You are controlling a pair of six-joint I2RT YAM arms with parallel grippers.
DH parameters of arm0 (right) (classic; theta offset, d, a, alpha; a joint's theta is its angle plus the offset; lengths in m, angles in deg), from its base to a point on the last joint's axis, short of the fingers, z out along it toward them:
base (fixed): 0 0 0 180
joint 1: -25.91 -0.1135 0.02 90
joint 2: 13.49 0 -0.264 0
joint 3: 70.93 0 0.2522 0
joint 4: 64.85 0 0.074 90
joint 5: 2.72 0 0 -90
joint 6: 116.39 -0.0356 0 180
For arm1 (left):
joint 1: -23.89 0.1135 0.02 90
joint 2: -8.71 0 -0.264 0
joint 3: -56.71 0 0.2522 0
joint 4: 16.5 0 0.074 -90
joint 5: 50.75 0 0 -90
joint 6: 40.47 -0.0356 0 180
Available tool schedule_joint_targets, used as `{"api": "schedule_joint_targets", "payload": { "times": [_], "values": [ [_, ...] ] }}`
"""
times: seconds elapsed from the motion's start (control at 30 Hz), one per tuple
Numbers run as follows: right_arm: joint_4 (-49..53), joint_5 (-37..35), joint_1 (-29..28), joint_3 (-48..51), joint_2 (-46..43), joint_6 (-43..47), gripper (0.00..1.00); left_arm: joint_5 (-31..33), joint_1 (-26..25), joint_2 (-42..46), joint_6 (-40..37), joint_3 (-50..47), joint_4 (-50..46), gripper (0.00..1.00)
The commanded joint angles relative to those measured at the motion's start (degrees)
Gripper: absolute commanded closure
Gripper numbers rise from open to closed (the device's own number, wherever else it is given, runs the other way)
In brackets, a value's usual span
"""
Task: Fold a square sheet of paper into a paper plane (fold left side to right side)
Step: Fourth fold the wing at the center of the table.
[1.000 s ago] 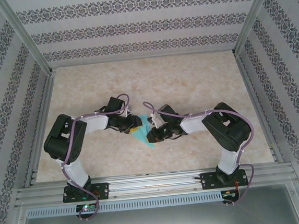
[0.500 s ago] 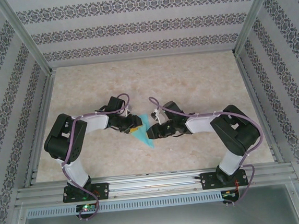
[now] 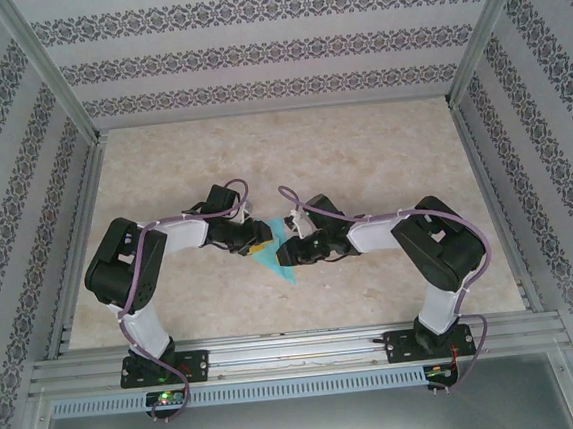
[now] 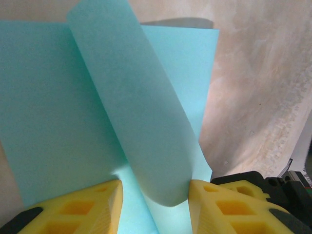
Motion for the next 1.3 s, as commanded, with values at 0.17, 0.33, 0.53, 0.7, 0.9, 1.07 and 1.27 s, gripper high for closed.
{"api": "schedule_joint_targets", "payload": {
  "times": [0.17,0.33,0.53,0.7,0.9,1.07,1.27],
  "values": [
    [-0.90,-1.10,-0.94,-1.87,1.67,-0.50,0.75,3.51,-0.64,-1.75,-0.82,-0.33,-2.70,0.59],
    [-0.06,-1.45,-0.30,-1.11,0.70,0.08,0.90,3.60,-0.65,-1.68,-0.86,-0.51,-2.78,0.59],
    [1.74,-2.11,0.85,-0.20,-0.90,1.24,0.94,3.78,-0.64,-1.75,-0.85,-0.46,-2.73,0.59],
    [2.66,-2.16,1.53,-0.29,-1.12,1.83,0.95,3.78,-0.65,-1.75,-0.86,-0.46,-2.86,0.59],
    [4.06,-2.59,1.97,-0.86,-0.80,2.76,0.95,3.96,-0.69,-1.86,-0.84,-0.47,-2.88,0.59],
    [4.72,-3.03,2.32,-1.21,-0.25,3.25,0.94,3.95,-0.64,-1.79,-0.83,-0.53,-2.88,0.59],
    [6.13,-3.12,2.46,-2.09,0.07,4.17,0.94,3.88,-0.69,-1.76,-0.85,-0.44,-2.92,0.59]
  ]
}}
